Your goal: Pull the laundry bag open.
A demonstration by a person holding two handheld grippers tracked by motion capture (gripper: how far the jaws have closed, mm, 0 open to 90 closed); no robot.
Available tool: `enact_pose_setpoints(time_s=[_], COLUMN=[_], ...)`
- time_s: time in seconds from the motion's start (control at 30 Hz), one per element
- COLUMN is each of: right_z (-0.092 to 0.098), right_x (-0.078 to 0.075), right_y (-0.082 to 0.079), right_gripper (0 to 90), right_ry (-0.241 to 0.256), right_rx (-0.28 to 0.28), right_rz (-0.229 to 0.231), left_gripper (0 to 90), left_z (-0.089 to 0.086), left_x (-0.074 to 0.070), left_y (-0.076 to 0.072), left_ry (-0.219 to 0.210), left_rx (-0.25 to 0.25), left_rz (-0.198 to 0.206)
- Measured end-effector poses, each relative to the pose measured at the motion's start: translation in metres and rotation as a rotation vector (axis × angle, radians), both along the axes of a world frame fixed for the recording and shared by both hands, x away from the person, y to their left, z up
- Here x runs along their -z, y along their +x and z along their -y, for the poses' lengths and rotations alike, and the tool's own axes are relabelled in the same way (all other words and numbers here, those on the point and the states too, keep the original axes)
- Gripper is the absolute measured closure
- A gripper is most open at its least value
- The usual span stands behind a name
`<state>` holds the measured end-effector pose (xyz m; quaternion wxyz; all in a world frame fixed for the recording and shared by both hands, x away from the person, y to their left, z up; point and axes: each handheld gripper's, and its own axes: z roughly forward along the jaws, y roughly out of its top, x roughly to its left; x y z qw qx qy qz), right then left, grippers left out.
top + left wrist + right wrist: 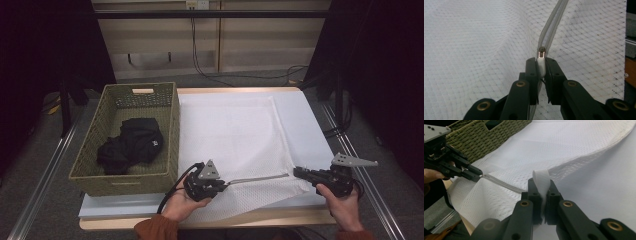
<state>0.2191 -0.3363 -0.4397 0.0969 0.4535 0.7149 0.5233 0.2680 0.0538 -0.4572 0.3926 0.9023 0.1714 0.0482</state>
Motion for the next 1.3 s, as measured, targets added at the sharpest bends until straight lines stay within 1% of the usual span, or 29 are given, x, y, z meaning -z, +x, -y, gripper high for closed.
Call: enact_pose_setpoints(time_s=[0.03,0.1,0.17,0.27,0.3,0.33,0.37,0.43,0.5,0.53,0.57,0.6,0.63,0.67,0.7,0.73,0.77,0.8,0.83,0.9,0.97,1.0,1.07,1.1,1.17,1.2,1.23,1.27,1.3], right_z=[0.000,0.000,0.001,0.002,0.002,0.003,0.003,0.004,0.004,0.005,0.004,0.005,0.005,0.005,0.005,0.005,0.005,0.005,0.004,0.003,0.003,0.002,0.003,0.004,0.004,0.004,0.004,0.004,0.003], right_x=[0.000,0.000,0.000,0.000,-0.001,-0.001,-0.001,-0.001,-0.001,-0.001,-0.001,-0.001,-0.001,-0.001,-0.001,-0.001,-0.001,-0.001,-0.001,-0.001,-0.001,-0.001,-0.002,-0.002,-0.001,-0.001,-0.001,-0.001,-0.001], right_y=[0.000,0.000,0.000,0.000,0.000,-0.001,-0.001,-0.001,-0.001,-0.001,-0.002,-0.002,-0.002,-0.002,-0.002,-0.002,-0.002,-0.003,-0.003,-0.004,-0.004,-0.004,-0.004,-0.005,-0.006,-0.006,-0.006,-0.007,-0.007], right_gripper=[85.9,85.9,85.9,85.9,85.9,85.9,85.9,85.9,85.9,85.9,85.9,85.9,85.9,85.9,85.9,85.9,85.9,85.9,85.9,85.9,85.9,85.9,85.9,85.9,86.0,85.9,85.9,85.9,85.9], right_ry=[0.001,-0.005,-0.001,0.004,0.003,0.003,0.007,0.005,0.006,0.011,0.011,0.003,0.006,0.009,0.006,0.008,0.009,0.006,0.002,0.002,-0.002,-0.004,-0.009,-0.002,-0.003,-0.004,-0.008,-0.009,-0.004], right_rx=[-0.001,0.006,0.002,0.005,0.011,0.009,0.007,0.010,0.014,0.015,0.015,0.018,0.017,0.013,0.018,0.016,0.016,0.013,0.011,0.008,0.006,0.007,0.014,0.012,0.011,0.016,0.019,0.020,0.018], right_rz=[0.000,0.008,0.007,0.009,0.006,0.007,0.006,0.008,0.007,0.007,0.007,0.012,0.010,0.011,0.010,0.008,0.007,0.007,0.009,0.007,0.007,0.007,0.012,0.009,0.010,0.007,0.007,0.007,0.008], left_gripper=[81.6,81.6,81.6,81.6,81.6,81.6,81.6,81.6,81.6,81.6,81.6,81.6,81.6,81.6,81.6,81.6,81.6,81.6,81.6,81.6,81.6,81.6,81.6,81.6,81.6,81.6,81.6,81.7,81.6], left_z=[-0.001,-0.003,-0.004,-0.008,-0.009,-0.010,-0.010,-0.012,-0.013,-0.013,-0.013,-0.014,-0.014,-0.014,-0.015,-0.015,-0.015,-0.015,-0.015,-0.016,-0.016,-0.017,-0.019,-0.019,-0.021,-0.022,-0.022,-0.021,-0.021], left_x=[0.000,-0.001,0.000,0.002,0.001,0.003,0.003,0.002,0.002,0.002,0.000,0.001,0.002,0.001,0.001,0.002,0.002,0.002,0.003,0.002,0.003,0.002,0.003,0.004,0.003,0.003,0.003,0.004,0.003], left_y=[0.000,-0.001,-0.001,-0.001,-0.001,-0.001,-0.001,0.000,-0.001,-0.001,-0.003,-0.003,-0.003,-0.003,-0.003,-0.004,-0.004,-0.005,-0.005,-0.005,-0.005,-0.005,-0.006,-0.006,-0.006,-0.006,-0.006,-0.007,-0.008], left_ry=[-0.022,-0.004,-0.015,-0.003,0.008,-0.011,-0.008,-0.003,-0.019,-0.019,0.003,-0.002,-0.009,-0.006,0.013,-0.003,0.001,0.004,-0.008,0.004,-0.002,0.015,0.002,-0.006,0.000,-0.007,0.003,-0.007,0.001], left_rx=[0.003,0.002,-0.001,-0.003,-0.004,-0.010,-0.012,-0.009,-0.015,-0.015,-0.019,-0.013,-0.014,-0.014,-0.006,-0.007,0.000,-0.004,-0.007,-0.007,-0.008,-0.008,-0.010,-0.013,-0.013,-0.013,-0.017,-0.012,-0.011], left_rz=[0.003,0.001,0.010,0.005,0.003,-0.001,-0.004,0.004,0.006,0.006,0.002,0.009,0.007,0.008,0.010,0.006,0.011,0.009,0.011,0.008,0.013,0.012,0.013,0.008,0.006,0.004,0.001,0.007,-0.001])
